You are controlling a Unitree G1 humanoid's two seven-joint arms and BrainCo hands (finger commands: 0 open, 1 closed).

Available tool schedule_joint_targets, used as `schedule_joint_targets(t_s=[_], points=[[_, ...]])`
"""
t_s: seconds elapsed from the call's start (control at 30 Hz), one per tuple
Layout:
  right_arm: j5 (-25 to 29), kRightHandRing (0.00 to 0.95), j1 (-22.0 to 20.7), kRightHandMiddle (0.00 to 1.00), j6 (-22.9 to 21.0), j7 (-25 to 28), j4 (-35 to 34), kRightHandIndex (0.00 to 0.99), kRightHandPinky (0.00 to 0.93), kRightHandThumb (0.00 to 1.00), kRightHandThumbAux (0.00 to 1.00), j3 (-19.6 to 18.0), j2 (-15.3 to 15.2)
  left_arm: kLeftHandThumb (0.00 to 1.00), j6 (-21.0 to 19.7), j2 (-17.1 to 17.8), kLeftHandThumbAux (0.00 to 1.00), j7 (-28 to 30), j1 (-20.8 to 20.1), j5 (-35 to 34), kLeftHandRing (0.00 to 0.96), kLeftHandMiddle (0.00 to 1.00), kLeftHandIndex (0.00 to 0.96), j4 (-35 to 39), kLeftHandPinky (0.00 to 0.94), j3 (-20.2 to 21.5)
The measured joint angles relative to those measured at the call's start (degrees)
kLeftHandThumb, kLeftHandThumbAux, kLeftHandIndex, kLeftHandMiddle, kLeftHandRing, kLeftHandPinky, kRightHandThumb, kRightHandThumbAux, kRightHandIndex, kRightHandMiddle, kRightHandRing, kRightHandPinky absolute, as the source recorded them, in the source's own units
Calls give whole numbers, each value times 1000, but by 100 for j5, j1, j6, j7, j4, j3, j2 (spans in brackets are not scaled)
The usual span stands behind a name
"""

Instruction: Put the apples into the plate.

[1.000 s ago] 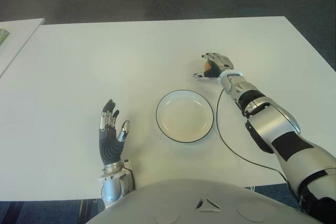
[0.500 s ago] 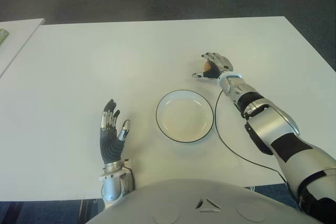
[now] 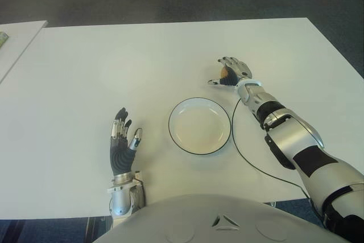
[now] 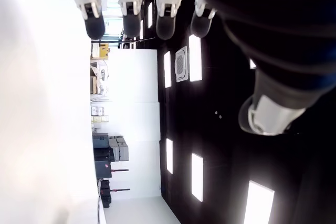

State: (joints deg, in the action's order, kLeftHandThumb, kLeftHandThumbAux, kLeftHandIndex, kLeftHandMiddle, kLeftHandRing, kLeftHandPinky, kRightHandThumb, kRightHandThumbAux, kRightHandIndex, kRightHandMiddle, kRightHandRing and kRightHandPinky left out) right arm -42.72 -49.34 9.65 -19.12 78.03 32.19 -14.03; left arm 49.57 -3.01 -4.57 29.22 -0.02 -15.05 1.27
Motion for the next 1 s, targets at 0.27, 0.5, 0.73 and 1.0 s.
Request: schedule_joint_targets(t_s=[0.27, 0.5, 0.73, 1.0], points=[[-43, 516, 156, 529, 2, -499, -8, 375, 532, 373, 499, 37, -25, 157, -255, 83, 576, 0, 81, 236, 20, 37, 64, 149, 1, 44], [-215, 705, 327, 716, -35, -1364, -1, 449, 720, 653, 676, 140, -19, 145, -414, 140, 578, -61, 159, 396, 18, 38, 68, 295, 1, 192], [-115, 782, 431, 800, -89, -1637, 7, 442, 728, 713, 709, 18, 79, 152, -515, 148, 570, -114, 307, 484, 13, 34, 70, 483, 0, 263], [145, 782, 404, 820, -106, -1310, -5, 441, 546, 724, 710, -272, 108, 144, -539, 148, 590, -137, 501, 593, 15, 36, 69, 615, 1, 284]])
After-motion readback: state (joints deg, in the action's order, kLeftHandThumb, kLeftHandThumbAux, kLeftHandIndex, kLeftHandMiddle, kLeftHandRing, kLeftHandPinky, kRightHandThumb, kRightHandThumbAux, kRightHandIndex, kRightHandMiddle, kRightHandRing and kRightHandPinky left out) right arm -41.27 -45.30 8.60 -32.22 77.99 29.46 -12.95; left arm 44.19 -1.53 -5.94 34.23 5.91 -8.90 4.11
